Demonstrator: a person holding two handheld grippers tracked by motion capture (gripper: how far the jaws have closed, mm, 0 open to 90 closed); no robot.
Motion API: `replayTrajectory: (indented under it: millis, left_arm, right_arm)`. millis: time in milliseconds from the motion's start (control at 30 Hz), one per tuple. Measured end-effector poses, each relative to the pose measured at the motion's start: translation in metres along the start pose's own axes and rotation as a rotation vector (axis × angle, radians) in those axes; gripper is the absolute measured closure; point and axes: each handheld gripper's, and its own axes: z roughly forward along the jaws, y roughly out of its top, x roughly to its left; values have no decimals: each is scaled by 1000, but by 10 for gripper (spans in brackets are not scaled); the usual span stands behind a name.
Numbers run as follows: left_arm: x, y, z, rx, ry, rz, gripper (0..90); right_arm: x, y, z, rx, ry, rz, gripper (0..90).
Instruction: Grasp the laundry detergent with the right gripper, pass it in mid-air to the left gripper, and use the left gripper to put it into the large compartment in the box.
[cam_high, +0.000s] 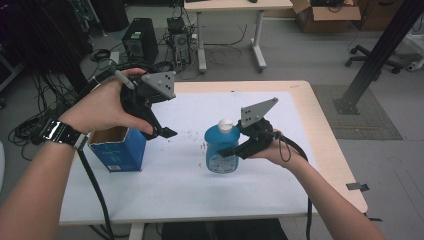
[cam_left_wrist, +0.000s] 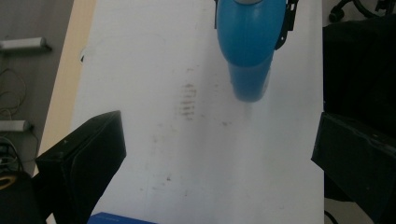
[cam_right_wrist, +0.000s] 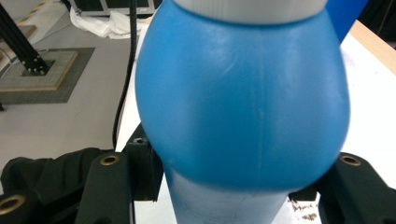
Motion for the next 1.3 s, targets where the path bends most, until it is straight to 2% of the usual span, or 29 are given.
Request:
replayTrajectory:
  millis: [300, 500, 633, 767, 1000, 1133, 1300]
  left_arm:
    - [0, 15, 3, 6, -12, 8, 35]
    - [-2, 26, 12, 20, -44, 1, 41]
    - [-5, 33, 19, 32, -70, 4, 52]
    - [-7, 40, 27, 38, -68, 2, 55]
    - [-12, 48, 45, 63, -115, 13, 55]
    - [-12, 51, 55, 72, -149, 5, 62]
    - [-13, 53, 61, 83, -164, 6, 87]
  right_arm:
    - [3, 15, 6, 26, 14, -30, 420]
    - [6, 23, 10, 24, 24, -40, 421]
    - [8, 28, 14, 31, 35, -50, 421]
    - [9, 31, 17, 32, 40, -57, 421]
    - [11, 34, 19, 32, 42, -64, 421]
    - [11, 35, 19, 34, 43, -65, 421]
    - [12, 36, 20, 37, 45, -68, 421]
